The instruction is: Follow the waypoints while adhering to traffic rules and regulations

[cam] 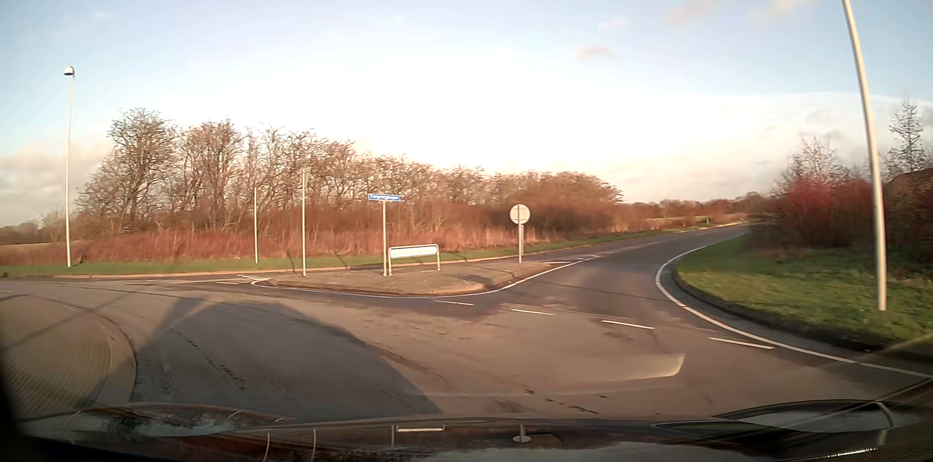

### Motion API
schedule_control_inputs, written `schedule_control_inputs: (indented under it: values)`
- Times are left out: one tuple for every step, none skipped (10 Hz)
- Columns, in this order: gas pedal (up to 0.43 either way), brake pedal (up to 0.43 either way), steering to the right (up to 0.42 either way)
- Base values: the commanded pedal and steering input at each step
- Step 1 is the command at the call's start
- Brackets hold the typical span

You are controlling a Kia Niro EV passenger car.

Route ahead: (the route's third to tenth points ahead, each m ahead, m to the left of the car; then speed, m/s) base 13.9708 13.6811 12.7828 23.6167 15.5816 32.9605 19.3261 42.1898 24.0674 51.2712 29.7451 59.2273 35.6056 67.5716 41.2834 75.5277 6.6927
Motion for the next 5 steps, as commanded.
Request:
schedule_control_inputs:
  values:
    - [0.118, 0.0, -0.272]
    - [0.118, 0.0, -0.276]
    - [0.118, 0.0, -0.281]
    - [0.118, 0.0, -0.289]
    - [0.118, 0.0, -0.302]
